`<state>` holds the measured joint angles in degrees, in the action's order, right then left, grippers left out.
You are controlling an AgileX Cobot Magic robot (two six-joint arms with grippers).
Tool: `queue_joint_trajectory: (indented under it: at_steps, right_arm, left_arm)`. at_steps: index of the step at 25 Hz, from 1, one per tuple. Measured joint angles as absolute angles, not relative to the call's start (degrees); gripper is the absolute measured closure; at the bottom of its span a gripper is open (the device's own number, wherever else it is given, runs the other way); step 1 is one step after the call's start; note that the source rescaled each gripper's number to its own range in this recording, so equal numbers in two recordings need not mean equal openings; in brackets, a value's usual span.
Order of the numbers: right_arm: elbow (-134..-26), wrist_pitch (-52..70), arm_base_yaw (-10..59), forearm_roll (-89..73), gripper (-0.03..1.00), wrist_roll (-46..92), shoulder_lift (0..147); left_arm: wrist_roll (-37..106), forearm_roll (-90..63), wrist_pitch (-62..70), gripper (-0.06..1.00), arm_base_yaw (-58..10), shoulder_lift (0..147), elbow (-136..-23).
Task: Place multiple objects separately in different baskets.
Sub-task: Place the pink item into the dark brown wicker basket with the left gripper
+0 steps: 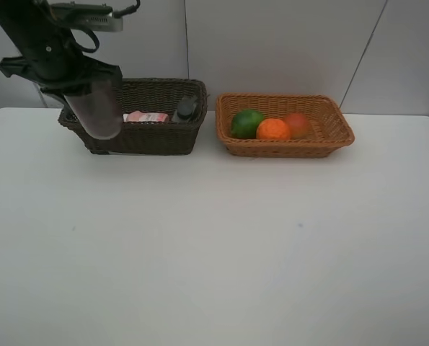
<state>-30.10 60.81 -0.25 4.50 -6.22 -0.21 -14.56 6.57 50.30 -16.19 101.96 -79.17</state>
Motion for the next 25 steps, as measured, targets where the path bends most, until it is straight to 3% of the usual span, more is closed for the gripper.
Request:
queue_joint_trajectory:
  at_steps: [8,25]
  right_arm:
    - [-30.1,60.81,-0.25,4.5,0.04,-6.22,-0.21]
    - [-30.1,60.81,-0.25,4.5,0.04,-6.22,-0.21]
  left_arm:
    - [-22.51,18.9,39.84,0.94,-16.19,101.96,-84.58]
    - [-23.05,15.05,19.45,0.94,-18.12,117.19,-84.75]
